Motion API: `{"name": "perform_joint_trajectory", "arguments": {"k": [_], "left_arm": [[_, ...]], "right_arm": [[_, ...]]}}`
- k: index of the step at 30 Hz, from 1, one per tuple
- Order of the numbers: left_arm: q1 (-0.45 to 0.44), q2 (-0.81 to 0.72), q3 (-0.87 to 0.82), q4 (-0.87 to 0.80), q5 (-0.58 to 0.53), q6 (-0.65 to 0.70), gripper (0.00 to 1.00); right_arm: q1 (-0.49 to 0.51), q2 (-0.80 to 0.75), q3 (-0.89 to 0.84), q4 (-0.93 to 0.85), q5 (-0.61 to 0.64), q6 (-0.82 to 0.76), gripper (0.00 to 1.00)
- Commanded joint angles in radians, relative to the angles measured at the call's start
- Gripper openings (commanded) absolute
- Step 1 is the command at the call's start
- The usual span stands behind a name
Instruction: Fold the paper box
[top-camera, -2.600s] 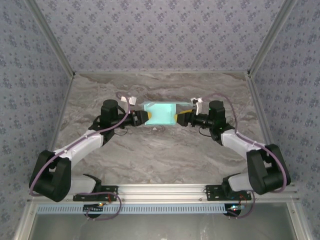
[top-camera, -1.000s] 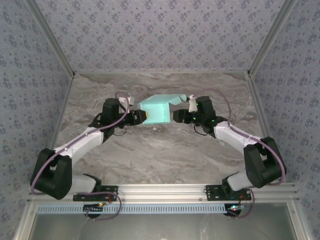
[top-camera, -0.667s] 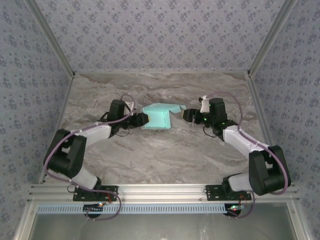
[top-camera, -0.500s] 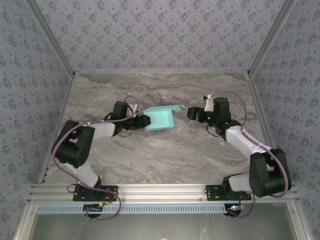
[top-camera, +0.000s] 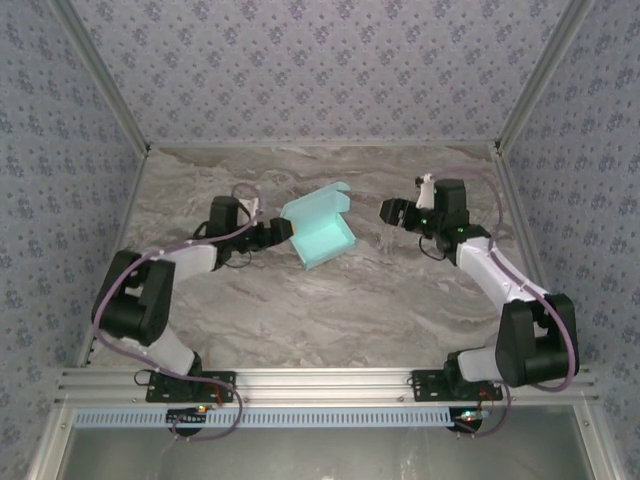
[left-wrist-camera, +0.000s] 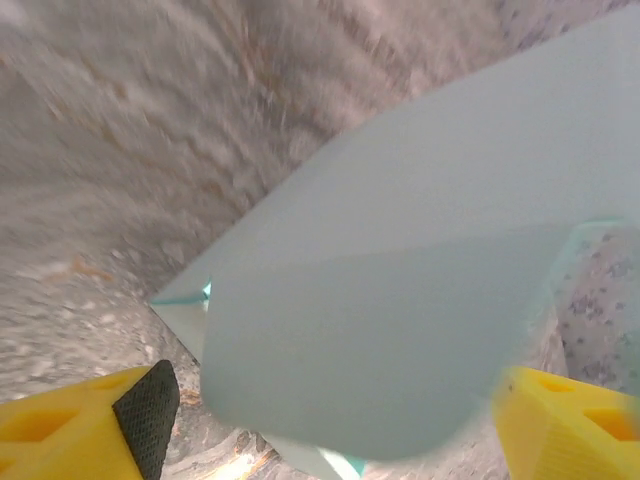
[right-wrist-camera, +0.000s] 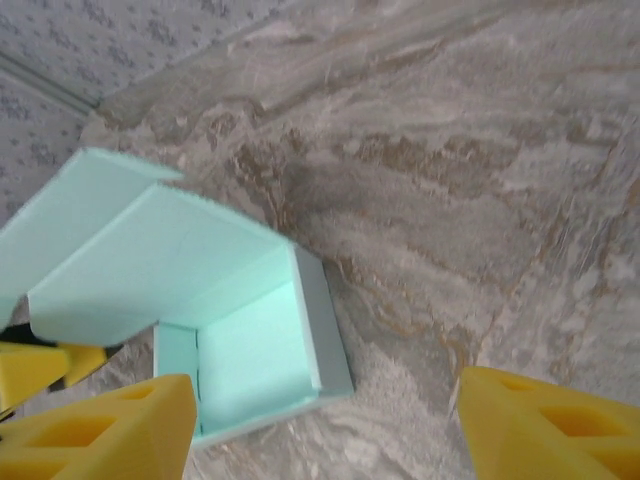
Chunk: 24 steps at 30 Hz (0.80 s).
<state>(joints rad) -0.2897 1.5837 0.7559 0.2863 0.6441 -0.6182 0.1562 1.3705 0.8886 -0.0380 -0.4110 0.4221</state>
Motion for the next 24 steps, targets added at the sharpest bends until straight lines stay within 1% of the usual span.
{"name": "perform_joint_trajectory", "arguments": {"k": [1, 4, 6, 8, 10, 13, 15, 18, 22, 24], "left_arm": [[0.011, -0.117, -0.038, -0.023, -0.049, 0.015, 0.84], [0.005, -0.188, -0.046, -0.067, -0.100, 0.040, 0.84], [-0.015, -0.207, -0.023, -0.137, -0.148, 0.102, 0.83], [-0.056, -0.202, 0.017, -0.213, -0.214, 0.185, 0.82], [-0.106, -0.179, 0.058, -0.279, -0.305, 0.255, 0.82], [-0.130, -0.144, 0.090, -0.302, -0.376, 0.257, 0.79], [-0.130, -0.138, 0.097, -0.299, -0.421, 0.240, 0.75], [-0.129, -0.132, 0.115, -0.306, -0.465, 0.242, 0.63], [-0.131, -0.113, 0.156, -0.326, -0.475, 0.276, 0.53], [-0.131, -0.097, 0.174, -0.332, -0.476, 0.286, 0.49]], "right_arm": [[-0.023, 0.070, 0.093, -0.065, -0.009, -0.001, 0.73], [-0.029, 0.178, 0.216, -0.114, -0.086, -0.020, 0.74], [-0.031, 0.276, 0.313, -0.144, -0.164, -0.057, 0.74], [-0.030, 0.370, 0.419, -0.175, -0.254, -0.095, 0.74], [-0.028, 0.462, 0.519, -0.220, -0.330, -0.107, 0.73], [-0.019, 0.562, 0.634, -0.282, -0.428, -0.100, 0.72], [0.002, 0.593, 0.677, -0.309, -0.439, -0.124, 0.72], [0.030, 0.620, 0.712, -0.337, -0.438, -0.175, 0.72], [0.037, 0.638, 0.695, -0.305, -0.445, -0.180, 0.72], [0.043, 0.644, 0.689, -0.301, -0.451, -0.172, 0.71]]}}
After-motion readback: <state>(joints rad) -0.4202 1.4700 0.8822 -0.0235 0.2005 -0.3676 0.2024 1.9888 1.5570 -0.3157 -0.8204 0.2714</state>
